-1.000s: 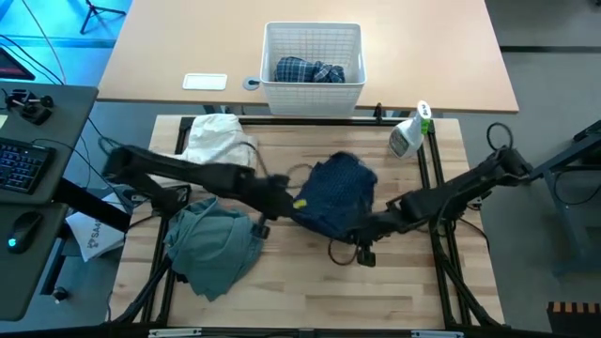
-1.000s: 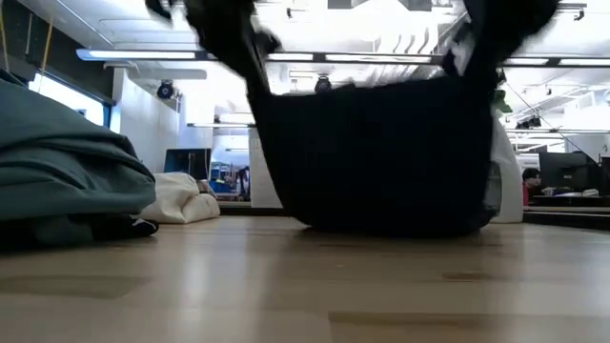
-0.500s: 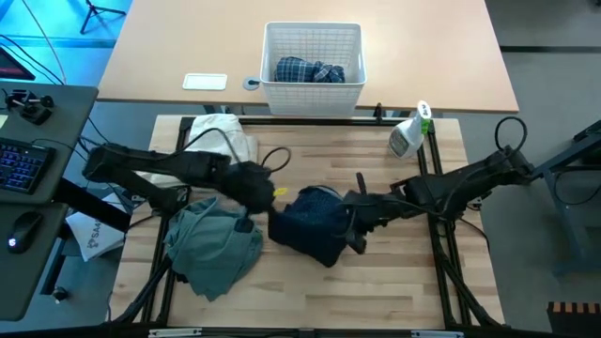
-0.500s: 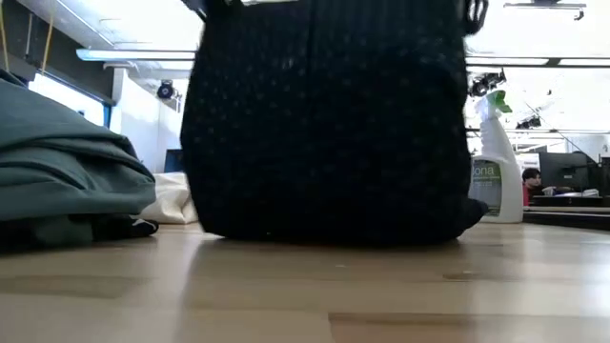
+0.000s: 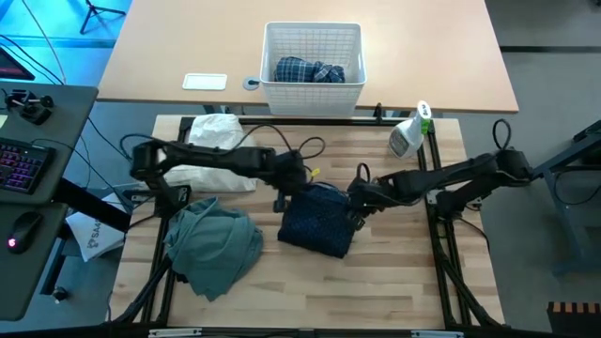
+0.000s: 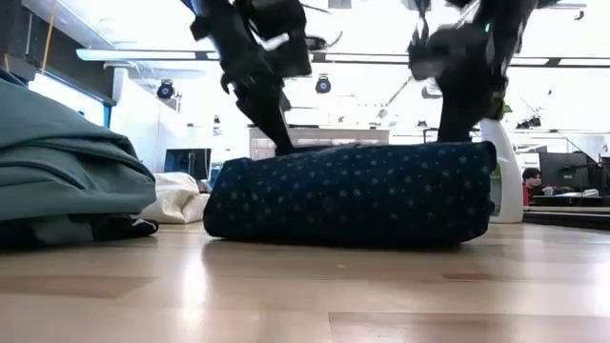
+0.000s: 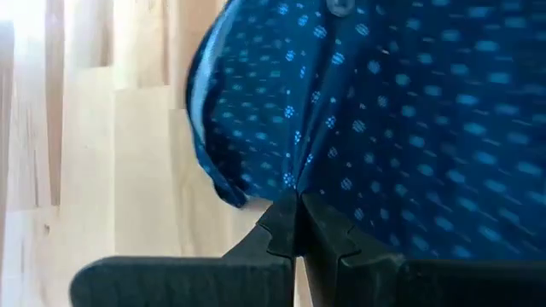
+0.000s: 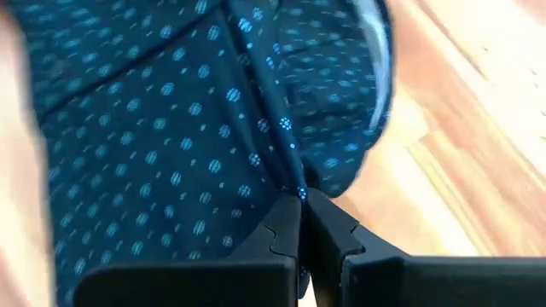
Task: Fold Laundry from Bin
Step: Fold the dark blue polo
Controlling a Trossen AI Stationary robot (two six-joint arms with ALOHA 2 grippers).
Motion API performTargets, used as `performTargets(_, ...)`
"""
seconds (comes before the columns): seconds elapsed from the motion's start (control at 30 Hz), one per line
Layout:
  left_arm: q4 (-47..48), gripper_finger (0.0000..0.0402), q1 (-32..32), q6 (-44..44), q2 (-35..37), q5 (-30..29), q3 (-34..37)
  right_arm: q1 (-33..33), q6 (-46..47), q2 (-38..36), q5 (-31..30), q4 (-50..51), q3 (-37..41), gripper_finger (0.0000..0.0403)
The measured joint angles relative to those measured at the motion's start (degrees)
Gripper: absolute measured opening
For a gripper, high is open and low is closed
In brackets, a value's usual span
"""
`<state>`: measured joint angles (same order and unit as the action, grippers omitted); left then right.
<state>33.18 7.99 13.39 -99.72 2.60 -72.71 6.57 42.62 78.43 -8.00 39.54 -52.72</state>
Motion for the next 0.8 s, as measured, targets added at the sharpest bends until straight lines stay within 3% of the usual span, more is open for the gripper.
performTargets(0.4, 1.12, 0.0003, 2.58, -11.86, -5.40, -4.45, 0.00, -8.69, -6.96, -0.04, -0.53, -11.84, 9.81, 0.0007)
performTargets(0.67, 7.25, 0.0073, 6.77, -24.10, -0.73, 2.11, 0.00, -12.39, -14.54, -2.87, 2.28, -8.65, 7.07, 0.0118)
performTargets(0.8, 6.61, 0.0095, 7.72, -27.88, 4.56, 9.83, 0.00, -14.60, -19.81, -6.99, 6.09, -7.48, 3.83, 0.0153)
